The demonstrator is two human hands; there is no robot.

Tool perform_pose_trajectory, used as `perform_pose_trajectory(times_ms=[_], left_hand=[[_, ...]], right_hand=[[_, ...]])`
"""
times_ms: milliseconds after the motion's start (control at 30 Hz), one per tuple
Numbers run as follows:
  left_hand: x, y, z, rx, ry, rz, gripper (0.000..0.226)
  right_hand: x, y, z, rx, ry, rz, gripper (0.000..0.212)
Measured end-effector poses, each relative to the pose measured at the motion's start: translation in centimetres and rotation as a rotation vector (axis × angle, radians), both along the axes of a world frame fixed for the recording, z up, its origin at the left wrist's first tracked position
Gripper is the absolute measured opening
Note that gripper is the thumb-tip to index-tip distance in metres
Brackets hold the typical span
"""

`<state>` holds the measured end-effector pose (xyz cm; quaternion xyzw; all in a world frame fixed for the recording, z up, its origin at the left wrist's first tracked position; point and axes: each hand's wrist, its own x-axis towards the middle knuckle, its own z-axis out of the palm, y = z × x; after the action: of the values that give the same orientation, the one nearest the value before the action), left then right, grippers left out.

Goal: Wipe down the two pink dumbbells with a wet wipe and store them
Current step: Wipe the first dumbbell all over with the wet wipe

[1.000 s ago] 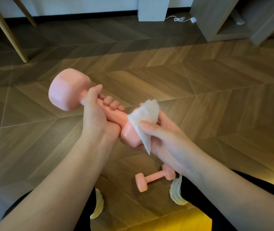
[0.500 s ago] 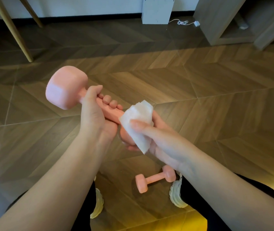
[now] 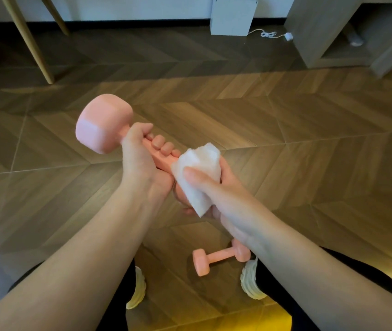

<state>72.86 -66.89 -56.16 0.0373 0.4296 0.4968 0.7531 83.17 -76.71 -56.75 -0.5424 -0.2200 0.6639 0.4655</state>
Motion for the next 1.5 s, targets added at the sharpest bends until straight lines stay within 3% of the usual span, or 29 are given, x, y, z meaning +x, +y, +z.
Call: perform_pose_trajectory(times_ms=[100, 300, 433, 667, 767, 900, 1000, 1167, 1367, 1500], left_hand=[[0.2, 0.0, 0.1, -0.002, -0.015, -0.013, 0.032], [-0.2, 0.4, 0.3, 0.036, -0.045, 0.002, 0.033], [0.1, 0.0, 0.3, 0.090, -0.010, -0.021, 0.032], [0.3, 0.2, 0.3, -0.002, -0.015, 0.040, 0.033], [0.1, 0.5, 0.4, 0.001, -0.008, 0.026, 0.033], [-0.2, 0.9, 0.5, 0.003, -0.012, 0.040, 0.033], [-0.2, 0.5, 0.4, 0.013, 0.009, 0.025, 0.031], [-0.1, 0.2, 0.7, 0.098, 0.025, -0.023, 0.033], [-0.6, 0.6, 0.6, 0.056, -0.003, 0.008, 0.035], [-0.5, 0.4, 0.5, 0.045, 0.027, 0.001, 0.033]], right_hand=[[0.4, 0.1, 0.0, -0.014, 0.057, -0.021, 0.039], [2.1, 0.1, 0.4, -0.042, 0.332, 0.126, 0.058], [2.1, 0.3, 0.5, -0.070, 0.389, 0.117, 0.059], [1.1, 0.3, 0.1, 0.018, 0.101, -0.007, 0.042], [1.3, 0.5, 0.3, 0.030, 0.137, 0.031, 0.036], [1.9, 0.5, 0.4, 0.105, 0.178, 0.138, 0.052], [1.2, 0.4, 0.1, 0.058, 0.099, 0.070, 0.058], [0.2, 0.4, 0.4, -0.012, 0.033, 0.021, 0.041], [1.7, 0.2, 0.8, 0.002, 0.229, 0.163, 0.054], [1.2, 0.1, 0.4, 0.016, 0.180, 0.128, 0.057]])
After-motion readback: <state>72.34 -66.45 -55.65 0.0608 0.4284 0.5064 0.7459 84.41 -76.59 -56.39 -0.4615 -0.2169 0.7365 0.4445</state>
